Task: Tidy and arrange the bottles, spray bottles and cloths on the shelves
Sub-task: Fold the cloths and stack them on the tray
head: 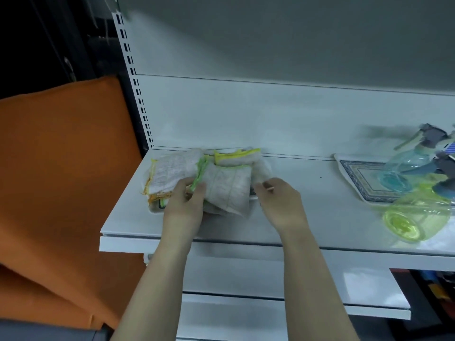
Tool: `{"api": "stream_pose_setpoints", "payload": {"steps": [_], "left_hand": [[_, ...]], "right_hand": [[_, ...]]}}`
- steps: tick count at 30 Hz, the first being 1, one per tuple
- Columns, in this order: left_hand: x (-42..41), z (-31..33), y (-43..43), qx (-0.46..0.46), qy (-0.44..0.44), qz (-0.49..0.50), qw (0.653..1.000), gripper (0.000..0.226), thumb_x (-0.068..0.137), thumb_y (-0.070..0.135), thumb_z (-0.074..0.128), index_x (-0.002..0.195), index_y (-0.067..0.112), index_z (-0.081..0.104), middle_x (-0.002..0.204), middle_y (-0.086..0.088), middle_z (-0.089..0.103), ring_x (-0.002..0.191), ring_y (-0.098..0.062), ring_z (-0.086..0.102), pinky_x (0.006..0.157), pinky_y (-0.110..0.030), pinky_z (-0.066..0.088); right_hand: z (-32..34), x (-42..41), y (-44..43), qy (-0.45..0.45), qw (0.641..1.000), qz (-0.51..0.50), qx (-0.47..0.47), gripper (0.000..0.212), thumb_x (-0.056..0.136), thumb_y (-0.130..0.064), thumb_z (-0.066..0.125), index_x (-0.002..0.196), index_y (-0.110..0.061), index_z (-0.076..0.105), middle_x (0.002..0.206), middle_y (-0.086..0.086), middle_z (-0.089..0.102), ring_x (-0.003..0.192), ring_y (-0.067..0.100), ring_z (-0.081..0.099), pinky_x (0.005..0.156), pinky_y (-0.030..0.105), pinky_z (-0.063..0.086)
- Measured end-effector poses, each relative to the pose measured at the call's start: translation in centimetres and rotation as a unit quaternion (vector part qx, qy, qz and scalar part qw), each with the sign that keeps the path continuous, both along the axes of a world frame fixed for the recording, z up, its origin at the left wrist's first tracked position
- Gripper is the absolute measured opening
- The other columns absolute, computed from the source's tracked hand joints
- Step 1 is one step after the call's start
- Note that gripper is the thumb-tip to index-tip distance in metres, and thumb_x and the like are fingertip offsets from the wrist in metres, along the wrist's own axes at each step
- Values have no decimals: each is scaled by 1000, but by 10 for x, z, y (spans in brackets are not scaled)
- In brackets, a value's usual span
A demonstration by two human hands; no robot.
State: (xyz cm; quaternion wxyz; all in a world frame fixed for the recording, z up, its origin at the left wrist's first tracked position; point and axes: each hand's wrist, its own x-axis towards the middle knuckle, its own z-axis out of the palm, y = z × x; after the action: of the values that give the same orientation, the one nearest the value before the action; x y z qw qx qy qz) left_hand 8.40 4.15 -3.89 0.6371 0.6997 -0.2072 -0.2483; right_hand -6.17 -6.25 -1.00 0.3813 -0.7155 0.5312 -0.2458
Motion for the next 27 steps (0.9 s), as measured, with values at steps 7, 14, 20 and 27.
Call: {"api": "stream_pose_setpoints", "payload": {"steps": [7,14,20,27], "left_hand": [[2,6,-1,3,112,-17,994,14,81,40,74,87,28,75,101,2,72,99,-23,68,88,-49,58],[5,10,3,50,109,-41,992,20,80,41,75,92,26,75,107,2,72,105,-23,65,94,-44,54],[-8,19,4,-63,296,-90,949,9,93,17,60,100,14,66,82,-5,63,60,-17,51,58,-29,44],[-15,22,-5,13,191,-50,980,17,95,28,62,90,12,65,62,-3,62,47,-17,51,47,-28,45]], "right_hand": [[-22,16,5,43,999,20,25,32,81,-33,63,67,-5,60,69,13,69,71,29,66,59,35,50],[-19,9,-2,-47,995,22,83,26,85,-28,50,85,-3,58,81,9,63,76,28,60,78,50,57],[-18,17,-6,-282,917,-43,280,47,86,-56,51,112,-19,66,107,3,73,94,23,73,70,44,63],[-27,11,-4,-210,965,-16,157,15,79,-23,65,84,-10,70,77,5,70,85,28,72,77,53,60]]}}
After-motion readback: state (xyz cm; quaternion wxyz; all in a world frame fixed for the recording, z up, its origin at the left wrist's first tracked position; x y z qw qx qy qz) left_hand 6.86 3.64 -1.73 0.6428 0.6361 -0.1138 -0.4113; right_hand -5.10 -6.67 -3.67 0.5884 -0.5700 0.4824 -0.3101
